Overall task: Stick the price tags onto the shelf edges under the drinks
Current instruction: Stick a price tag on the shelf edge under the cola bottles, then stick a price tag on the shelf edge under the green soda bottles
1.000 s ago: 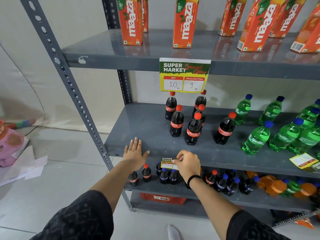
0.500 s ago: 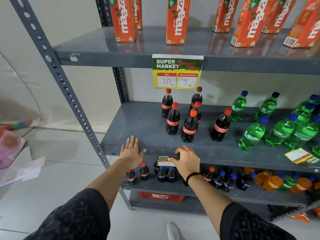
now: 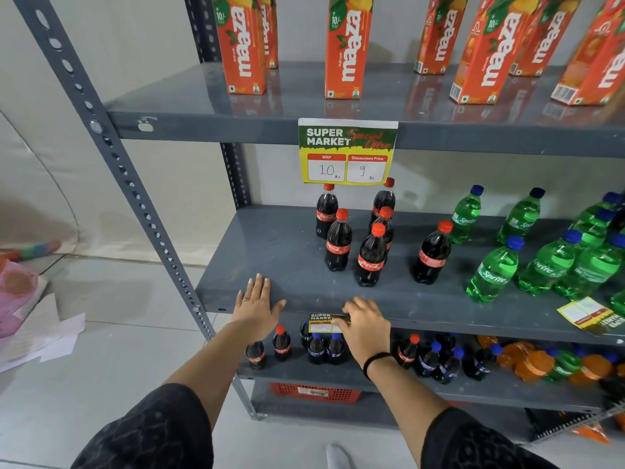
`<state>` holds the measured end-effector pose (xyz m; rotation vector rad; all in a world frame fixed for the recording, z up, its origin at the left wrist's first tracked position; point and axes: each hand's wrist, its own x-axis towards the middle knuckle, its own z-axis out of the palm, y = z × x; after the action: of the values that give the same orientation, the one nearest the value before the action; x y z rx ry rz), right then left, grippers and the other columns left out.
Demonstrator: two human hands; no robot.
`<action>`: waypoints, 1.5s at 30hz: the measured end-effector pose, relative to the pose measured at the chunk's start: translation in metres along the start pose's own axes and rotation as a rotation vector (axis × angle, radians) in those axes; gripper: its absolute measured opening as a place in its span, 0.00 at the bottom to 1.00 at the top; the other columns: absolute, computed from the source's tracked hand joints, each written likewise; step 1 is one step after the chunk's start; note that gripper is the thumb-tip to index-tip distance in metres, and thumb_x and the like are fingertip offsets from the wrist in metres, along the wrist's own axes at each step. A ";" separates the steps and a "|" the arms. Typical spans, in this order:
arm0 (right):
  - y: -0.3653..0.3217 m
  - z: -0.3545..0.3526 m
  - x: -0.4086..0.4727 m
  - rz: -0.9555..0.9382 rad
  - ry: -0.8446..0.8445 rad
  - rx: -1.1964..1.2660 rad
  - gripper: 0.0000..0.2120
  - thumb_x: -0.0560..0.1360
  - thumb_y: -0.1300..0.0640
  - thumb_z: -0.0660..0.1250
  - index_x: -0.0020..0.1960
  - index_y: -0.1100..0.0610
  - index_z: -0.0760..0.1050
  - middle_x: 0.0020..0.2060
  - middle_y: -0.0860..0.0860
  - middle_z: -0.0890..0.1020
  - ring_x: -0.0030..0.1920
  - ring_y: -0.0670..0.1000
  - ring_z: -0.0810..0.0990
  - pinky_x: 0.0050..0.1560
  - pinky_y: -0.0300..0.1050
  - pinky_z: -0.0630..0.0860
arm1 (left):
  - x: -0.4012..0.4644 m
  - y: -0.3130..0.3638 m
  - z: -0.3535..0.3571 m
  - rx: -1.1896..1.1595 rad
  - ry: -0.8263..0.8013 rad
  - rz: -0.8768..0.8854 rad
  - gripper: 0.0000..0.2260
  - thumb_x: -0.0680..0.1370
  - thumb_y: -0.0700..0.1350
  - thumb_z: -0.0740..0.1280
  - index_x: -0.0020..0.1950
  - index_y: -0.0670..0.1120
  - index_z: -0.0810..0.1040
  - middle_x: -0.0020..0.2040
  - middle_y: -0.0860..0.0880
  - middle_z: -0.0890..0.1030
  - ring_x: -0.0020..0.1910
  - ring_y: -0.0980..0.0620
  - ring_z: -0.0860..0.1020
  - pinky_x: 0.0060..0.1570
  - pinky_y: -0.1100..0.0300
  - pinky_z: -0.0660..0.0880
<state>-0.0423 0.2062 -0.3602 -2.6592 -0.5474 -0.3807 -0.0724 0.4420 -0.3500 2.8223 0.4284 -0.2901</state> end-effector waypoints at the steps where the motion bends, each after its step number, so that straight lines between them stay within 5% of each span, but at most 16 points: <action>1: 0.000 0.001 0.000 0.000 0.005 -0.002 0.13 0.64 0.48 0.77 0.36 0.54 0.76 0.36 0.47 0.78 0.41 0.50 0.77 0.23 0.44 0.73 | 0.000 0.000 0.000 -0.001 -0.001 0.001 0.32 0.81 0.60 0.46 0.77 0.45 0.39 0.78 0.47 0.37 0.76 0.48 0.36 0.74 0.50 0.38; 7: 0.002 0.000 -0.004 -0.002 -0.042 -0.014 0.13 0.65 0.49 0.77 0.42 0.55 0.78 0.40 0.49 0.78 0.46 0.52 0.78 0.27 0.47 0.77 | 0.006 -0.003 -0.007 -0.112 -0.024 -0.011 0.32 0.81 0.58 0.53 0.78 0.45 0.44 0.79 0.47 0.41 0.77 0.48 0.39 0.73 0.50 0.39; 11: 0.008 -0.008 -0.007 -0.009 -0.165 0.043 0.17 0.71 0.50 0.72 0.57 0.54 0.77 0.55 0.47 0.78 0.59 0.50 0.74 0.48 0.49 0.80 | 0.011 -0.008 -0.015 -0.226 -0.025 -0.023 0.29 0.81 0.55 0.57 0.78 0.45 0.51 0.79 0.47 0.46 0.77 0.46 0.45 0.74 0.49 0.43; 13: 0.015 -0.013 -0.010 0.023 -0.178 0.119 0.17 0.73 0.50 0.70 0.60 0.53 0.76 0.57 0.46 0.79 0.62 0.49 0.74 0.55 0.48 0.77 | 0.010 -0.006 -0.015 -0.227 0.022 -0.034 0.26 0.80 0.50 0.60 0.76 0.45 0.60 0.78 0.46 0.54 0.76 0.43 0.55 0.73 0.48 0.53; 15: 0.025 -0.022 -0.015 0.074 -0.129 0.173 0.15 0.74 0.52 0.69 0.59 0.53 0.78 0.56 0.47 0.80 0.59 0.49 0.76 0.55 0.47 0.76 | 0.005 0.004 -0.014 -0.207 0.123 -0.005 0.18 0.78 0.44 0.61 0.69 0.45 0.71 0.72 0.45 0.67 0.67 0.42 0.69 0.66 0.51 0.67; 18: 0.049 -0.035 -0.025 0.114 -0.062 0.198 0.09 0.74 0.55 0.69 0.54 0.54 0.80 0.52 0.46 0.82 0.55 0.50 0.78 0.51 0.44 0.76 | -0.006 0.033 -0.011 -0.160 0.227 0.160 0.14 0.78 0.41 0.58 0.60 0.46 0.79 0.62 0.49 0.77 0.58 0.47 0.76 0.58 0.55 0.73; 25: 0.116 -0.067 -0.042 0.085 0.021 0.157 0.05 0.74 0.58 0.66 0.45 0.53 0.81 0.45 0.47 0.82 0.49 0.51 0.78 0.44 0.46 0.78 | -0.015 0.130 0.018 -0.044 0.328 0.526 0.12 0.78 0.44 0.57 0.53 0.45 0.80 0.51 0.48 0.79 0.52 0.45 0.75 0.52 0.52 0.74; 31: 0.227 -0.120 -0.039 0.100 0.055 0.114 0.05 0.75 0.58 0.65 0.44 0.52 0.79 0.42 0.48 0.82 0.48 0.54 0.79 0.45 0.47 0.78 | -0.005 0.225 0.065 0.024 0.359 0.652 0.13 0.78 0.48 0.55 0.49 0.45 0.77 0.49 0.46 0.78 0.48 0.44 0.76 0.46 0.51 0.75; 35: 0.312 -0.165 -0.045 0.376 0.104 0.172 0.05 0.74 0.55 0.69 0.39 0.52 0.79 0.39 0.50 0.84 0.44 0.54 0.81 0.42 0.48 0.78 | -0.010 0.300 0.094 0.012 0.385 0.659 0.16 0.76 0.47 0.52 0.50 0.45 0.78 0.48 0.47 0.78 0.46 0.43 0.76 0.43 0.50 0.77; 38: 0.349 -0.188 -0.045 0.780 0.363 0.443 0.13 0.70 0.51 0.74 0.32 0.54 0.75 0.28 0.53 0.80 0.35 0.58 0.79 0.36 0.46 0.72 | -0.009 0.345 0.106 -0.031 0.400 0.615 0.16 0.75 0.46 0.52 0.51 0.45 0.78 0.48 0.47 0.78 0.46 0.44 0.76 0.43 0.51 0.75; 41: 0.377 -0.193 -0.043 1.216 0.437 0.693 0.16 0.67 0.45 0.76 0.32 0.56 0.76 0.34 0.57 0.84 0.39 0.61 0.82 0.43 0.53 0.80 | -0.011 0.375 0.121 -0.102 0.422 0.564 0.14 0.76 0.43 0.56 0.55 0.44 0.79 0.51 0.47 0.80 0.47 0.44 0.77 0.48 0.51 0.76; 45: 0.388 -0.196 -0.037 1.383 0.463 1.033 0.17 0.65 0.50 0.79 0.35 0.61 0.75 0.35 0.59 0.82 0.33 0.57 0.82 0.34 0.48 0.81 | -0.016 0.393 0.131 -0.127 0.438 0.541 0.13 0.75 0.39 0.62 0.58 0.43 0.79 0.54 0.46 0.80 0.51 0.44 0.77 0.55 0.49 0.76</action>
<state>0.0546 -0.2176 -0.3258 -1.3424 0.9667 -0.1557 0.0159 0.0380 -0.3774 2.7271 -0.2367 0.4516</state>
